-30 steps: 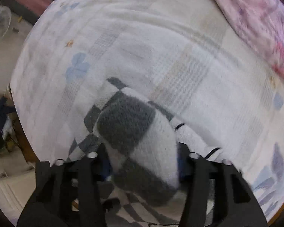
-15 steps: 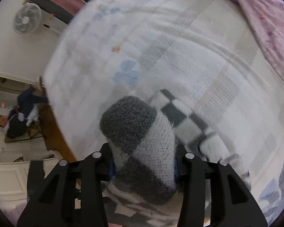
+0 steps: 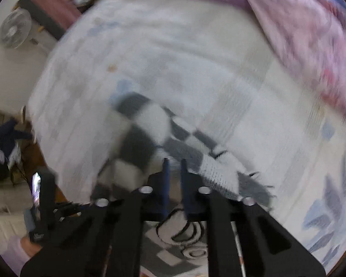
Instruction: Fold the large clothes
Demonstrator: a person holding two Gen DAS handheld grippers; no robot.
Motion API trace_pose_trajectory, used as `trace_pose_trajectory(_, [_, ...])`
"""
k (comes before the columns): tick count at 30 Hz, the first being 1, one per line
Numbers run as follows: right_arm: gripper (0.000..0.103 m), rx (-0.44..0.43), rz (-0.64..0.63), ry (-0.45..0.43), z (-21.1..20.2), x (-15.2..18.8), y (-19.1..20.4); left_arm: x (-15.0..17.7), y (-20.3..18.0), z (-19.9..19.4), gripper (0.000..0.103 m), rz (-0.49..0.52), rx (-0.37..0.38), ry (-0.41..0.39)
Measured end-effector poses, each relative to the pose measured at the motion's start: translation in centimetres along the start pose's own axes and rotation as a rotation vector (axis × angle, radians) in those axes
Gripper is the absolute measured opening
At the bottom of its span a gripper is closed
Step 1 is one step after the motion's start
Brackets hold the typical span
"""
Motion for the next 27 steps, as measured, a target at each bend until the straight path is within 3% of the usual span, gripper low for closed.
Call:
trace_pose_trajectory(3, [0.002,0.125,0.094,0.184,9.7,-2.2,-2.0,-1.4,0.5,1.5,0.032,-0.025,0.014,0.012])
trace_pose_trajectory(7, [0.003,0.171,0.085,0.194,9.6,-3.7,-0.9,-2.0,0.1,1.7,0.033,0.003,0.021,0.027])
trace_pose_trajectory(10, [0.003,0.032,0.146,0.121,5.5,-2.7,-1.5,-1.4,-0.2,0.1,0.038,0.008,0.032,0.05])
trace_pose_trajectory(14, [0.003,-0.247,0.177,-0.009,2.2,-3.4,-0.9,-0.5,-0.8,-2.0,0.039,0.032,0.027,0.019])
trace_pose_trajectory(17, [0.003,-0.233,0.143,0.06,7.2,-6.2,1.3,-0.9,-1.2,-0.9,0.039,0.014,-0.019,0.01])
trace_pose_trajectory(20, [0.003,-0.318,0.191,0.109,9.0,-8.1,2.6,-1.4,-1.2,0.4,0.04,-0.05,-0.047,0.015])
trace_pose_trajectory(23, [0.002,-0.188,0.126,0.116,6.9,-8.0,3.8,-1.7,-3.0,-0.6,0.04,0.003,-0.083,0.009])
trace_pose_trajectory(25, [0.001,-0.21,0.154,0.142,8.6,-7.7,3.1,-1.8,-3.5,0.1,0.047,0.071,-0.134,-0.02])
trace_pose_trajectory(27, [0.0,-0.263,0.197,0.155,10.2,-7.6,2.3,-2.1,-2.9,0.6,0.058,0.043,-0.13,-0.032])
Point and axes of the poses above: each gripper's, at about its wrist camera, not at the fingertips, and z roughly the way its jaws point, y to its left, x to its underside, the point moved 3 cm from there along z, roughly the way its jaws point, and after that the axes turned 3 degrees about y, right-handed, at the moved point
